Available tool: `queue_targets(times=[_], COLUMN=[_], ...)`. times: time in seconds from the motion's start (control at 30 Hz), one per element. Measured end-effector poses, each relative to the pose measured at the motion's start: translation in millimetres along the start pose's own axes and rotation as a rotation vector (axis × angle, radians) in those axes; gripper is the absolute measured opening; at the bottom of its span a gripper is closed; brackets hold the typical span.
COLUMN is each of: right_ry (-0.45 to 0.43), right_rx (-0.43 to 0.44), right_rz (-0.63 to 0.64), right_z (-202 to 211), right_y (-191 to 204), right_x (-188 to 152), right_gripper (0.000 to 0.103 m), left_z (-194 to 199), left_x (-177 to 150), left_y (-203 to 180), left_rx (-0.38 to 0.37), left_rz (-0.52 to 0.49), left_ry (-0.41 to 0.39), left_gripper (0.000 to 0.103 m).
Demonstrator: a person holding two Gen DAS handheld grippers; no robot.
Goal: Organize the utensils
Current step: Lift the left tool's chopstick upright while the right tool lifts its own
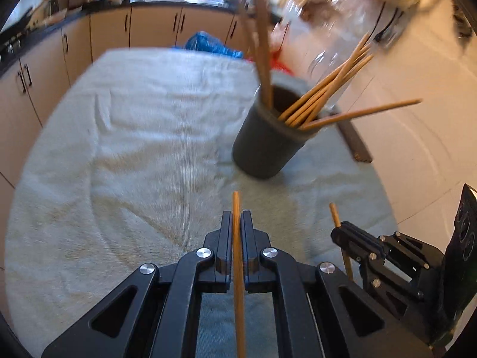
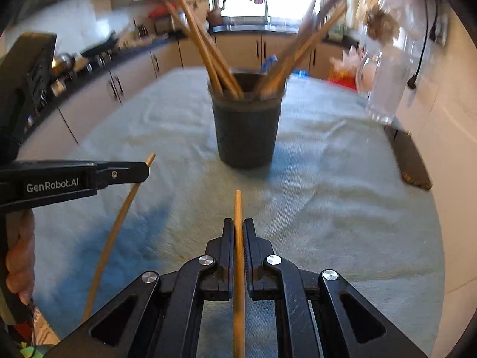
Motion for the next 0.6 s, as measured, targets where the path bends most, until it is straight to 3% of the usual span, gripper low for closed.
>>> queue_targets(times=[0.3, 0.6], right_ry=[-0.164, -0.233], right_rx=[-0.002, -0.008], right_rz=[-0.079, -0.114], right_z=[70.5, 114.5], right_y=[-15.8, -23.5], right_x=[25.3, 20.9], right_gripper=[0.006, 0.007], left_z=[72.3, 96.5], left_x=[9.9, -2.4], left_y=[-41.9, -66.6], left_rx=[0.009, 0.068], left_rz=[-0.081, -0.17], left_ry=[-0.174, -0.227], left_gripper=[0.005, 0.005])
Point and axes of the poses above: each gripper's, at about its wrist camera, not at the fingertips, and z roughly against the way its jaws point, y to its left, x to its top, the point moved 9 cm from there along -z, roughly the way its jaws point, and after that the axes turned 8 degrees about -x, right-handed, at the moved point
